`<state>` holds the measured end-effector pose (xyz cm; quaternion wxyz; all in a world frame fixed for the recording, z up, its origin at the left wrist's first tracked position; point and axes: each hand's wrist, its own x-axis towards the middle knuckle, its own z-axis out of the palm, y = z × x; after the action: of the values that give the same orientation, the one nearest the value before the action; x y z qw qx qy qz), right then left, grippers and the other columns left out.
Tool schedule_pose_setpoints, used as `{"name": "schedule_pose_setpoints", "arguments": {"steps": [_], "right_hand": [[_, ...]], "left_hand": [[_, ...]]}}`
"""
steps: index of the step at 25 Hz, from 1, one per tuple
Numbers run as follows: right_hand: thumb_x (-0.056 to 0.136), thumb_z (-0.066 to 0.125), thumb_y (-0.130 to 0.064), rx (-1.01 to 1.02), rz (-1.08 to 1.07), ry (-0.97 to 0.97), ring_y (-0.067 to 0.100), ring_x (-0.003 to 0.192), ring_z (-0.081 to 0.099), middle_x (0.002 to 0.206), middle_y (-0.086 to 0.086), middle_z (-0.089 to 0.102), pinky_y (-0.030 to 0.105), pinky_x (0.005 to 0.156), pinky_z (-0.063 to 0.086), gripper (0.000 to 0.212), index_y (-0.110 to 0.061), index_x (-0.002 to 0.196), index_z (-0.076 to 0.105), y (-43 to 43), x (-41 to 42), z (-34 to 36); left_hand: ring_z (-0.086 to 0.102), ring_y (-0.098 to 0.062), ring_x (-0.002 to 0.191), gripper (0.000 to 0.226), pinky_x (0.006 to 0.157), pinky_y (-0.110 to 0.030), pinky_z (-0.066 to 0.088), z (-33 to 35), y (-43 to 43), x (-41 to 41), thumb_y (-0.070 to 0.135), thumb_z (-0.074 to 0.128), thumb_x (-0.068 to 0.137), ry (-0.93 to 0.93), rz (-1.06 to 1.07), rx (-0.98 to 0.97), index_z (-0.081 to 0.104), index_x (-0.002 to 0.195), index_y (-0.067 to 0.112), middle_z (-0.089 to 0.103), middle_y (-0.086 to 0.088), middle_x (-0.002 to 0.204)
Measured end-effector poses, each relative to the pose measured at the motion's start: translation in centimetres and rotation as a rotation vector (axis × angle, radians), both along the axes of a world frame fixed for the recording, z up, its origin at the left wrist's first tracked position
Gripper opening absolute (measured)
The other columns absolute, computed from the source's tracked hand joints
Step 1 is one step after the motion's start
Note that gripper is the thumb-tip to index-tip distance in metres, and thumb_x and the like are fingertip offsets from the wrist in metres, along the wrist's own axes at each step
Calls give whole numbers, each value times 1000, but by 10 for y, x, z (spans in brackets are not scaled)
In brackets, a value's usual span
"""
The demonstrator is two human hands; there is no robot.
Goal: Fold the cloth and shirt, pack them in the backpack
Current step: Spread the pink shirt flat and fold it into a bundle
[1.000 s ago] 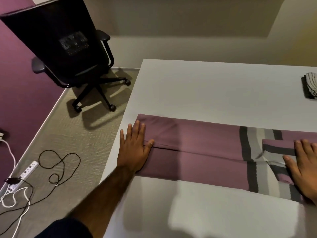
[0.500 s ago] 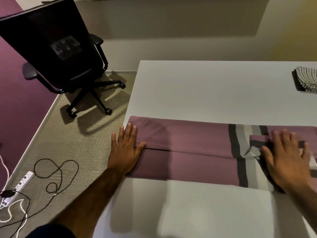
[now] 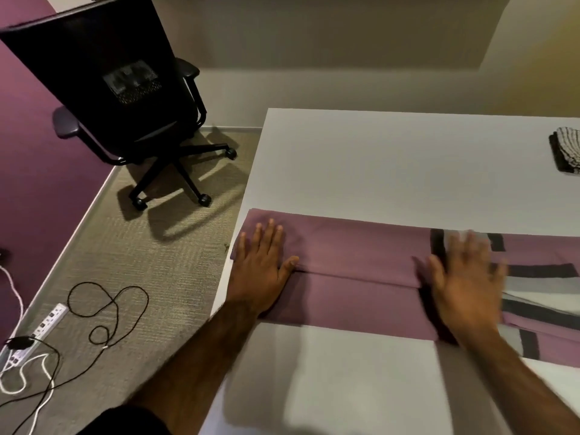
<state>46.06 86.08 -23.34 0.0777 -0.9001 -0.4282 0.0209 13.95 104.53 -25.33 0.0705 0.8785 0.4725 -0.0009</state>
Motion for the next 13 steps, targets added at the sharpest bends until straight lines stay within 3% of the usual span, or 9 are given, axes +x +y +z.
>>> {"name": "schedule_pose_setpoints", "arguments": {"steps": [2, 4, 7, 10, 13], "right_hand": [[98, 10, -67, -14, -145, 27, 42, 144, 27, 154, 17, 31, 73, 112, 23, 75, -13, 146, 32, -32, 44, 5], [98, 12, -70, -149, -173, 43, 46, 138, 31, 147, 19, 33, 78, 105, 28, 77, -11, 144, 31, -62, 88, -7], [99, 9, -68, -213, -133, 73, 41, 145, 23, 158, 14, 22, 75, 109, 24, 77, -17, 156, 14, -78, 129, -29], [103, 19, -64, -130, -156, 23, 36, 151, 15, 163, 13, 19, 69, 116, 6, 72, -16, 156, 17, -73, 112, -6], [101, 19, -68, -68, -117, 68, 31, 153, 9, 165, 11, 16, 66, 118, 1, 75, -18, 156, 17, -72, 116, 4]], "left_hand": [[-20, -19, 155, 82, 127, -49, -7, -6, -3, 3, 69, -1, 98, 29, 13, -35, -5, 164, 19, -11, 0, 171], [-19, -22, 156, 82, 126, -50, -7, -8, -6, 7, 68, -1, 99, 26, 33, -51, -8, 163, 18, -13, -2, 171], [-15, -23, 157, 84, 127, -51, -6, -10, -12, 13, 70, -2, 98, 26, 44, -39, -5, 164, 18, -9, -2, 171], [-13, -21, 157, 86, 127, -50, -4, -10, -13, 17, 72, -8, 96, 21, 50, -46, -3, 164, 19, -6, -1, 172], [-11, -21, 157, 86, 127, -49, -5, -8, -12, 27, 71, -11, 95, -15, 23, -26, -1, 164, 21, -5, 1, 172]]}}
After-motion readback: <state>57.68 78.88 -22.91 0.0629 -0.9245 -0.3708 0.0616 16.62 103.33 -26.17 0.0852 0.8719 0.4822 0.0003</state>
